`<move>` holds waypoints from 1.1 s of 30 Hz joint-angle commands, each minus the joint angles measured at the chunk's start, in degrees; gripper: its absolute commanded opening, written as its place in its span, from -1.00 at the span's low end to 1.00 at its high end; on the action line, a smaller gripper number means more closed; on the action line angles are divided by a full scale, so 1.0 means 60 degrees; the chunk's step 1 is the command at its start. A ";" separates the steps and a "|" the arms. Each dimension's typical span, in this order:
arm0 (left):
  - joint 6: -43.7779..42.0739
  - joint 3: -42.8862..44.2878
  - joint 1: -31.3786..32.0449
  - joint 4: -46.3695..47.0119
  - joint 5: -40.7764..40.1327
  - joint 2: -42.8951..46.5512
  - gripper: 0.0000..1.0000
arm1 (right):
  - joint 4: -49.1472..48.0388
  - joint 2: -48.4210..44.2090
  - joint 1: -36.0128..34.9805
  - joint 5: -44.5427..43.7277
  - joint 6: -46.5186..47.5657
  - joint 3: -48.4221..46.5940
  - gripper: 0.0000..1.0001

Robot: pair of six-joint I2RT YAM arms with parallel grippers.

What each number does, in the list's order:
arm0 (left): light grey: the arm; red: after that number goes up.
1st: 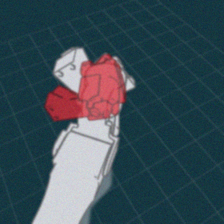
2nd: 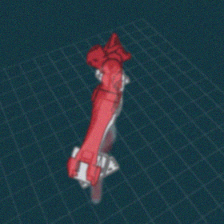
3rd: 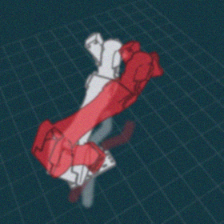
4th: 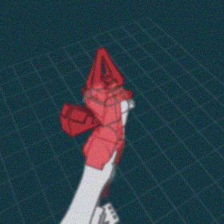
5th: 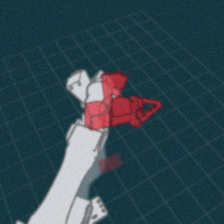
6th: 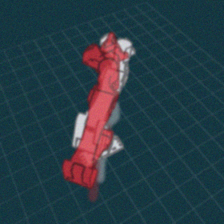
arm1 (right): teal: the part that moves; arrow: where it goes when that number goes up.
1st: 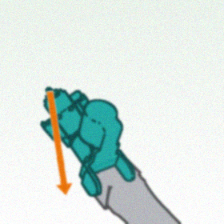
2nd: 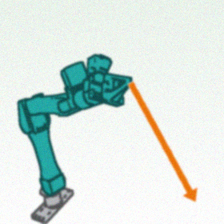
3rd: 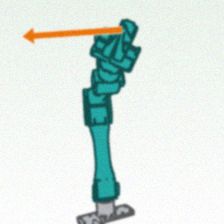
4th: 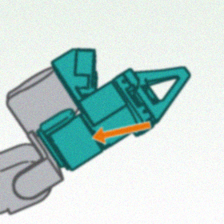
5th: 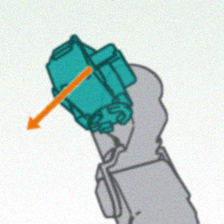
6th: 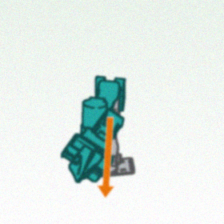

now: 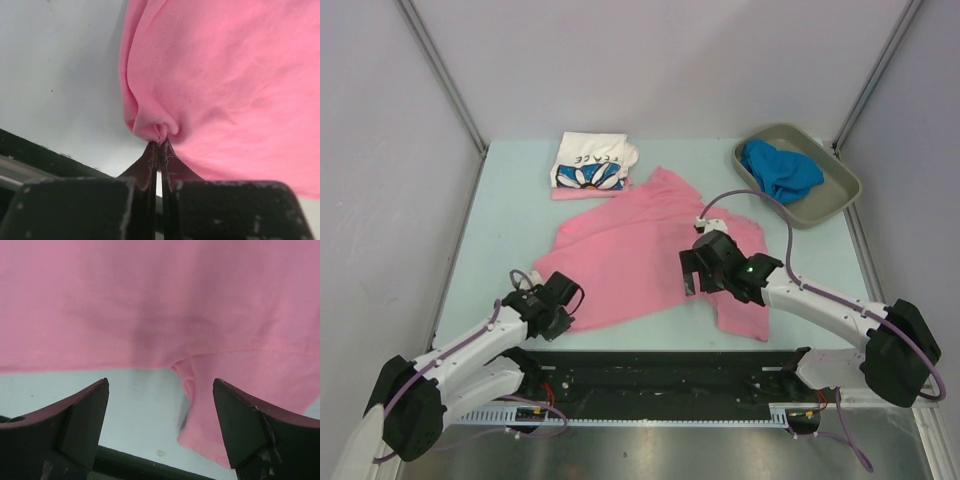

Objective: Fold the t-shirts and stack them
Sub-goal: Flatten the tshirt out

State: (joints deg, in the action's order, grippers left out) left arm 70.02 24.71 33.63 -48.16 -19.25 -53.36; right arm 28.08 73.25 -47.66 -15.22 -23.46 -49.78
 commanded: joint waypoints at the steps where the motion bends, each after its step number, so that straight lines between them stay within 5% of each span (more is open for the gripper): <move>1: -0.0346 -0.0281 -0.0184 0.0804 -0.0161 0.0163 -1.00 | 0.0432 -0.0767 0.0720 -0.0363 -0.1478 0.0532 0.76; 6: -0.1207 0.0173 -0.0783 0.1185 0.0145 0.0383 -0.99 | 0.1062 -0.1588 0.1935 -0.0319 -0.2708 0.1132 0.81; 14: -0.3070 0.0511 -0.3009 0.3001 0.1536 -0.0229 -0.99 | 0.2409 -0.2614 0.1908 -0.0670 -0.4669 0.1733 0.69; 24: -0.3510 0.0598 -0.3744 0.4759 0.2650 -0.1696 -0.99 | 0.4268 -0.3419 0.1645 -0.1124 -0.7775 0.2891 0.66; 33: -0.3774 0.0071 -0.4432 0.5200 0.3046 -0.1550 -0.99 | 0.5221 -0.3962 0.1527 -0.1316 -0.8789 0.3184 0.63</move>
State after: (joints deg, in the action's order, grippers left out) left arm 49.45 25.91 8.56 -19.99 -2.52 -63.70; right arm 55.29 49.50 -38.20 -20.58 -70.85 -31.18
